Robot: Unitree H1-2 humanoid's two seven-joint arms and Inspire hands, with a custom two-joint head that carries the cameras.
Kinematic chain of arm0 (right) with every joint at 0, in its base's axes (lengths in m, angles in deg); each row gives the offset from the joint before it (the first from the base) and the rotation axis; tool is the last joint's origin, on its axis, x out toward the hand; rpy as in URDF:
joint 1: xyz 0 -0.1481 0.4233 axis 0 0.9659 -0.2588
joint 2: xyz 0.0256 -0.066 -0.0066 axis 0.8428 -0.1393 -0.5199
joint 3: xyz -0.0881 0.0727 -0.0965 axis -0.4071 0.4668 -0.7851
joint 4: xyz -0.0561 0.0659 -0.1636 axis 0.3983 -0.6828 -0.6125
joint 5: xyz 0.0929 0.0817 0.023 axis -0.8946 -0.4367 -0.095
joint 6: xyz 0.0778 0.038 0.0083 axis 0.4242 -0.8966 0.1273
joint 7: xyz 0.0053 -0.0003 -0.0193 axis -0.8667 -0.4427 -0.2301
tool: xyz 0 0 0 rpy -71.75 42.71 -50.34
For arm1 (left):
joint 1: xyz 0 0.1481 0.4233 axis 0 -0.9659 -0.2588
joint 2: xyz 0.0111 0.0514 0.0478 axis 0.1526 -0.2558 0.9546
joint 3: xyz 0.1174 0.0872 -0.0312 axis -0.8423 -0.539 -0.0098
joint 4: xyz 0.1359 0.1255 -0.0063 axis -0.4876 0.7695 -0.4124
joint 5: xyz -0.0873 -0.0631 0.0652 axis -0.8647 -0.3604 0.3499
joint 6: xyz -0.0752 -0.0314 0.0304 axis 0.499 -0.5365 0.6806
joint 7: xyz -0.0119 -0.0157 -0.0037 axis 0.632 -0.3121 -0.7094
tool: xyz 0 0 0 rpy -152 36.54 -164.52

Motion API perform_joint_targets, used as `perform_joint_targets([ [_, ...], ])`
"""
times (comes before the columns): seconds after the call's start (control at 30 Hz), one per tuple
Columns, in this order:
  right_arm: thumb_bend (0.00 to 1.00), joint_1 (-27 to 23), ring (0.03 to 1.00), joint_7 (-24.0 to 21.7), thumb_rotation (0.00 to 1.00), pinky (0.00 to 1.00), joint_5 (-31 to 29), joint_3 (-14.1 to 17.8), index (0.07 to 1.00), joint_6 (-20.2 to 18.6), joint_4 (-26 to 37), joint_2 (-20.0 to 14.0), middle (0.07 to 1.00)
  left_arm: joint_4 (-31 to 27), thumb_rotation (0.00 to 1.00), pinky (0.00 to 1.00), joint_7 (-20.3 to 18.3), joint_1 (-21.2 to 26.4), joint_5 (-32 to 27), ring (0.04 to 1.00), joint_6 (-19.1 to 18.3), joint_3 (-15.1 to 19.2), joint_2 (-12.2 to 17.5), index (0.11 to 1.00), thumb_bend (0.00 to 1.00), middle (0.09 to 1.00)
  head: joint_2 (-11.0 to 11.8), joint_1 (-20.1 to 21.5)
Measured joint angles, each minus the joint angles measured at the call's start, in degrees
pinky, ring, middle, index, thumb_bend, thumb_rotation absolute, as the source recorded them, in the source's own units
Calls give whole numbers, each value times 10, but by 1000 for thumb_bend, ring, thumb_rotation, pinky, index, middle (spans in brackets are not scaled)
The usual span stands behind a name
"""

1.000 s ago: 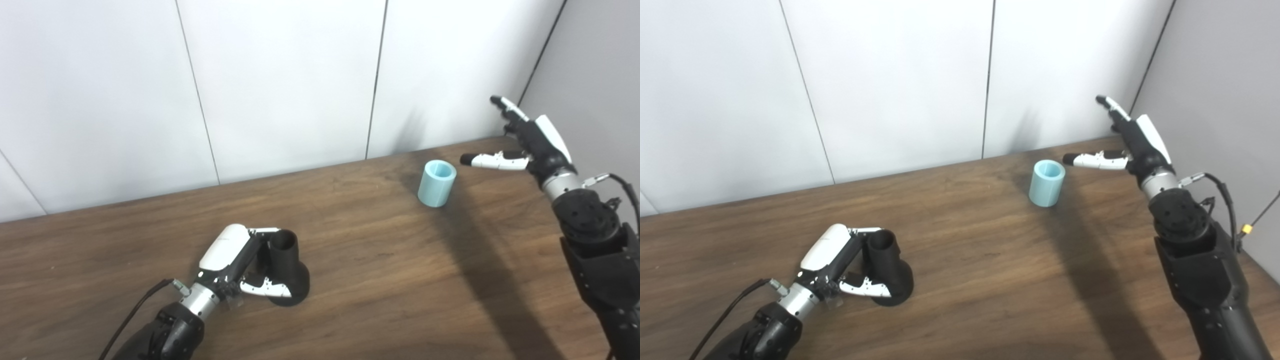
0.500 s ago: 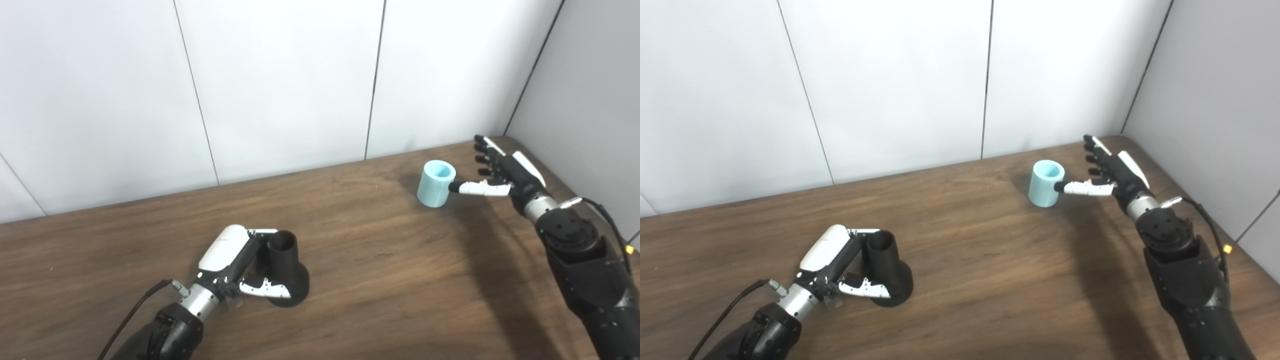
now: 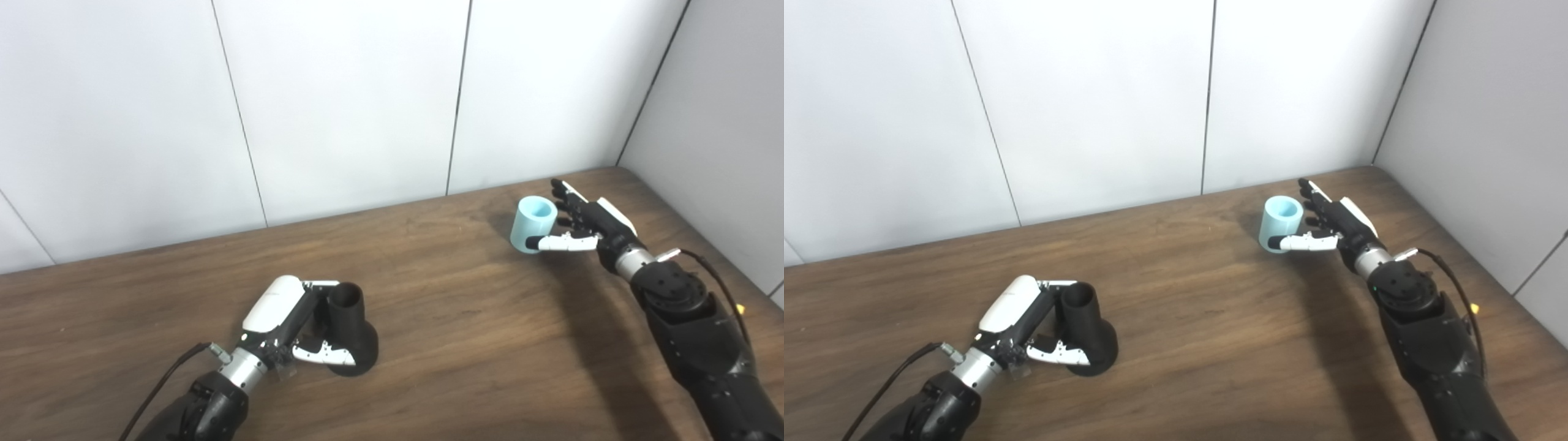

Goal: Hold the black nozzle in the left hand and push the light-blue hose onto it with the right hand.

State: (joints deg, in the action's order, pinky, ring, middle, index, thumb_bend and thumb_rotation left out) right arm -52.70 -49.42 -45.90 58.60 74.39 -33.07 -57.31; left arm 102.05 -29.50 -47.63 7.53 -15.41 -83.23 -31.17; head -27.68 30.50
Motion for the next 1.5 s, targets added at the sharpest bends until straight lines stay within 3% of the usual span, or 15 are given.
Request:
perform_joint_targets([
  [0.23,866,-2,946,-1,186,842,0,-6,989,1,-3,21,979,0,0,335,0,0,0,364,0,0,0,512,499,446,-2,-4],
  [0.47,825,-3,929,15,158,868,9,-8,963,16,-14,26,954,0,0,347,0,0,0,366,0,1,0,513,499,462,-9,-10],
  [0.7,785,-25,867,45,35,825,17,-7,892,40,-57,31,907,-5,0,341,-4,-3,0,362,0,6,2,514,499,456,-13,-19],
  [0.8,747,-31,757,71,3,757,26,-6,850,36,-61,42,854,-5,0,341,-4,-3,0,363,0,7,3,514,499,456,-14,-20],
  [0.87,718,-36,622,96,0,639,37,-7,748,39,-70,51,740,-5,0,336,-4,-3,0,362,0,7,3,515,499,455,-18,-23],
  [0.93,707,-42,595,123,0,606,52,-11,717,47,-81,56,704,-6,0,333,-4,-3,0,360,0,7,3,515,499,455,-18,-23],
  [1.0,534,-52,439,148,0,490,73,-22,559,67,-105,57,516,-7,0,338,-4,-4,0,362,0,7,3,515,499,461,-20,-23],
  [1.13,517,-62,420,181,0,416,93,-32,529,98,-131,58,491,-12,0,346,-4,-4,1,367,0,7,4,513,500,462,-22,-26],
  [1.5,517,-58,430,207,0,410,110,-39,506,116,-132,62,503,-16,0,336,-9,-8,1,364,0,12,5,518,499,458,-29,-26],
])
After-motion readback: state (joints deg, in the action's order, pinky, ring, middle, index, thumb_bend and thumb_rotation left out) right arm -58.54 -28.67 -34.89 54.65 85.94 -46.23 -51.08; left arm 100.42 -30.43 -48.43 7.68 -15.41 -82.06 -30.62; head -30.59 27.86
